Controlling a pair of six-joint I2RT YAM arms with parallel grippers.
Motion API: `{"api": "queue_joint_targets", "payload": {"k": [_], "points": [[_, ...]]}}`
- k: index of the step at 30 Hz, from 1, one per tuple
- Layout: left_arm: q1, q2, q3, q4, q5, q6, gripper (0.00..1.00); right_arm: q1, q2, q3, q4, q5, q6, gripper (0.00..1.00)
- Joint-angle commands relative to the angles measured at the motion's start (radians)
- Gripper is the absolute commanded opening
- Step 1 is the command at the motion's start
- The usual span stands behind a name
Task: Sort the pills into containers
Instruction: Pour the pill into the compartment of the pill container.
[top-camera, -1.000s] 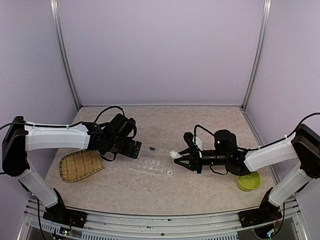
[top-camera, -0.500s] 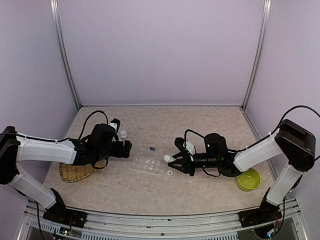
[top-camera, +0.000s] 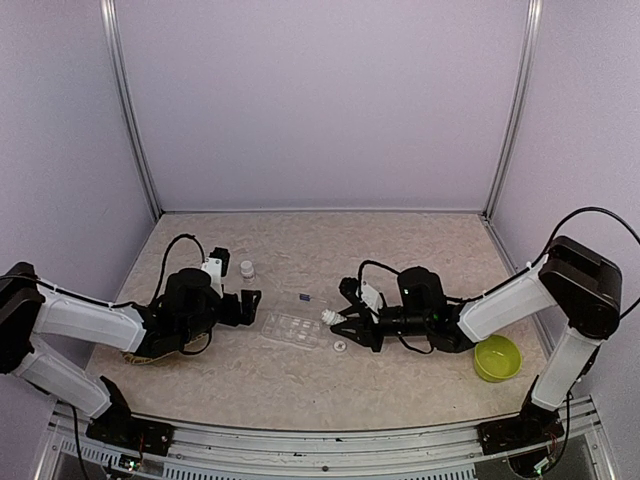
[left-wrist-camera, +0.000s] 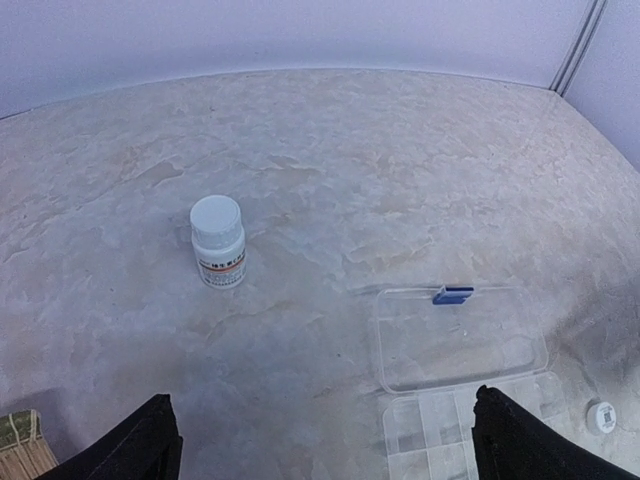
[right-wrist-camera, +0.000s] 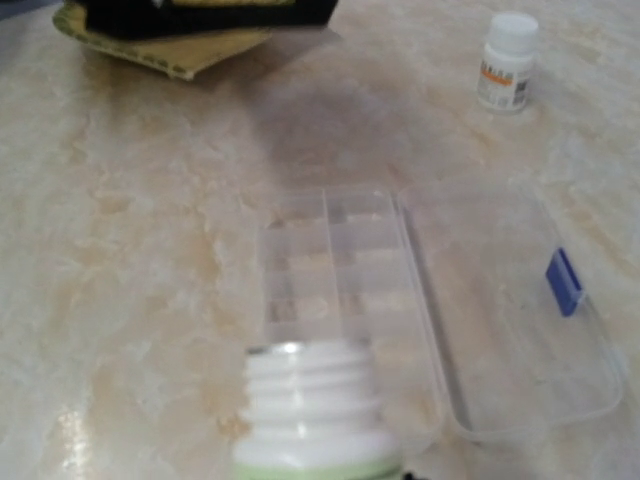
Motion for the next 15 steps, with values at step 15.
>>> {"api": "queue_joint_targets", "payload": {"k": [15], "points": [[0.025,-0.017,-0.029,0.116,0.018,-0.009,0.99,0.060,0.088,0.100,-0.130,0.095,-0.044,0.06]]}}
